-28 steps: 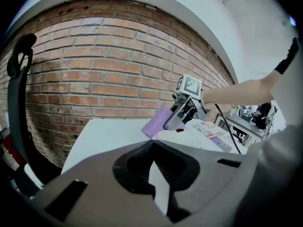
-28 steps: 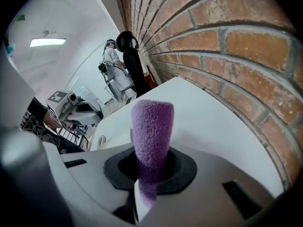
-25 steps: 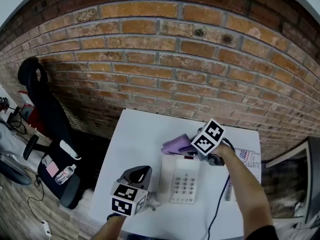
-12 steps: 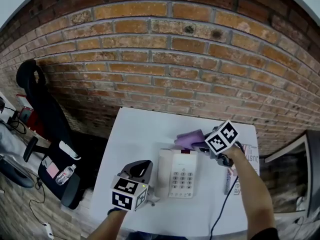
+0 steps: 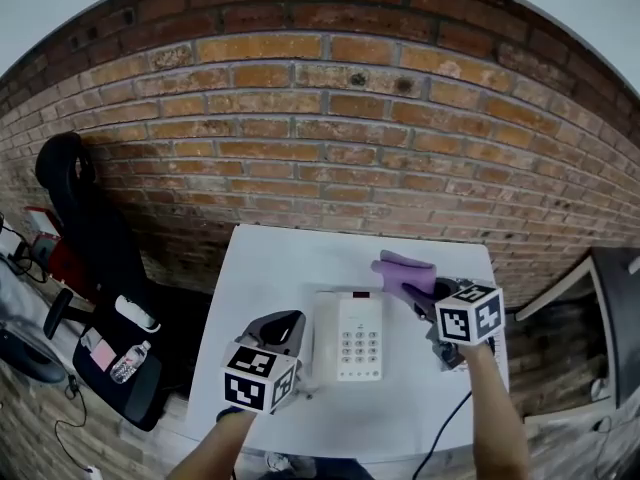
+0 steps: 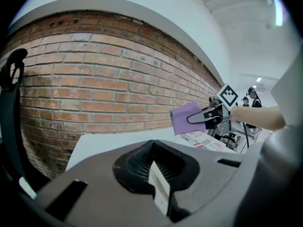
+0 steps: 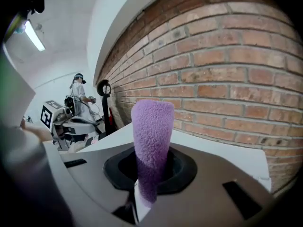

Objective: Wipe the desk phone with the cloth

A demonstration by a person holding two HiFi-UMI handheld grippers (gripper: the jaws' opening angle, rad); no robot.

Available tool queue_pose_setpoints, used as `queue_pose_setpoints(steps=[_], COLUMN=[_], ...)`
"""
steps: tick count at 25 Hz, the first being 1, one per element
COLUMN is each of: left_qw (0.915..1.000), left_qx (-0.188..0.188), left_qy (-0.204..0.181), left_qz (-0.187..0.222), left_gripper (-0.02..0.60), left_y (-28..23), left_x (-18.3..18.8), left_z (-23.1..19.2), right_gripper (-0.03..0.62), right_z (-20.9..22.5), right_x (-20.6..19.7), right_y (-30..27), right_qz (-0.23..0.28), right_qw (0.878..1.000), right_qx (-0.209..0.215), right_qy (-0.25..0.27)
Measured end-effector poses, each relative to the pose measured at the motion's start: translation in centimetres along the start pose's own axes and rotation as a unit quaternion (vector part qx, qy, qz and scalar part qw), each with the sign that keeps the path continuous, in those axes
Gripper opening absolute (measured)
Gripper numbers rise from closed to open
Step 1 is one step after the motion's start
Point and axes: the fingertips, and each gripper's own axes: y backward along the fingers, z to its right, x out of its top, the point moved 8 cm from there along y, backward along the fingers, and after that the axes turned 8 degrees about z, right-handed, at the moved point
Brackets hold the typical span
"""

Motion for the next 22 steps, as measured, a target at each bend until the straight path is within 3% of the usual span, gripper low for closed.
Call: queue_pose_setpoints(steps=[8, 15, 22], left_qw=[0.9995, 0.9984, 0.998], left_qx=[-0.009, 0.002, 0.016], left_qy=[-0.014, -0.028, -0.023], left_qz=[0.027, 0.049, 0.057], left_gripper=[0.005, 0.005, 0.005], left_y=[5.2, 10.5, 13.8], left_x=[0.6, 0.2, -0.8], left_z=[0.9, 0.6, -0.2], right_gripper=[0.044, 0.044, 0.043], right_z=[-8.1, -15.2, -18.6], right_x=[-2.5, -4.9, -5.5], right_y=[8.0, 10.9, 12.5], right_qz=[0.094, 0.132, 0.157], right_qw=[0.99, 0.982, 0.971], right_qx=[-0.102, -0.137, -0.179], right_qy=[-0.003, -0.003, 0.005])
